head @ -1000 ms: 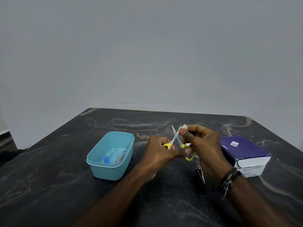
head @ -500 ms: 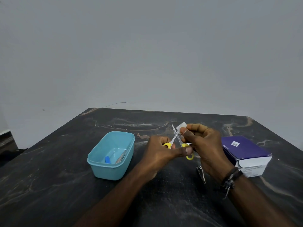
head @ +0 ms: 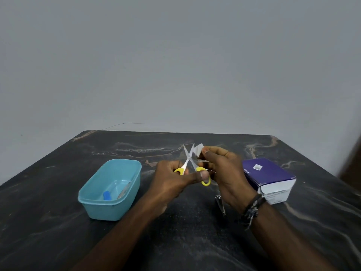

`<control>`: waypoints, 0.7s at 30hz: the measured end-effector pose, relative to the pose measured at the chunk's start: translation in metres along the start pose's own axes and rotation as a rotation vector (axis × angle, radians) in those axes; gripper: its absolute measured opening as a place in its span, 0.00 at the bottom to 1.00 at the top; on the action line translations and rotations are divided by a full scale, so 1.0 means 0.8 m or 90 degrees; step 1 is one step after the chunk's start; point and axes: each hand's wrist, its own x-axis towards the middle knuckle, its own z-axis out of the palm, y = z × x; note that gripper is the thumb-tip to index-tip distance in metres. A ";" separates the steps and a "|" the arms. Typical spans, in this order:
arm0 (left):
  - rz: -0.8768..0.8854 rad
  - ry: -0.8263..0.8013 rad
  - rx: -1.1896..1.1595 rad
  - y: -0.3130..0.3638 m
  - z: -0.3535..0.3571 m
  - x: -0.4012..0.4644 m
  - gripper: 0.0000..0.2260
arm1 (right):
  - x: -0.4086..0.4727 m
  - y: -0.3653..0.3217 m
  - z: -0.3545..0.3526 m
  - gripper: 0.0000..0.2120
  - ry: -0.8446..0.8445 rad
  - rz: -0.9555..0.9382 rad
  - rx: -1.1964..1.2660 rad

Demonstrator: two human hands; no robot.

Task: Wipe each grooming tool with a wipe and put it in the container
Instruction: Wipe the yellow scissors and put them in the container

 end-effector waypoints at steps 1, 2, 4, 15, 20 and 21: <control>0.002 -0.005 0.000 0.000 0.001 0.000 0.19 | 0.000 -0.001 0.000 0.06 -0.004 0.012 0.004; 0.004 -0.007 0.002 0.000 0.001 -0.001 0.19 | 0.000 -0.001 0.001 0.06 -0.010 0.019 0.006; 0.012 -0.016 0.005 0.000 0.002 -0.001 0.18 | 0.001 0.000 0.000 0.06 -0.015 0.025 0.005; 0.001 -0.012 0.007 -0.002 0.000 0.001 0.17 | 0.001 0.002 -0.002 0.06 -0.014 -0.001 -0.001; 0.007 -0.011 0.012 -0.004 0.000 0.001 0.17 | 0.000 0.004 -0.002 0.06 -0.015 -0.021 -0.016; 0.010 -0.009 0.017 -0.004 0.000 0.001 0.17 | 0.000 0.005 -0.002 0.07 -0.016 -0.026 -0.018</control>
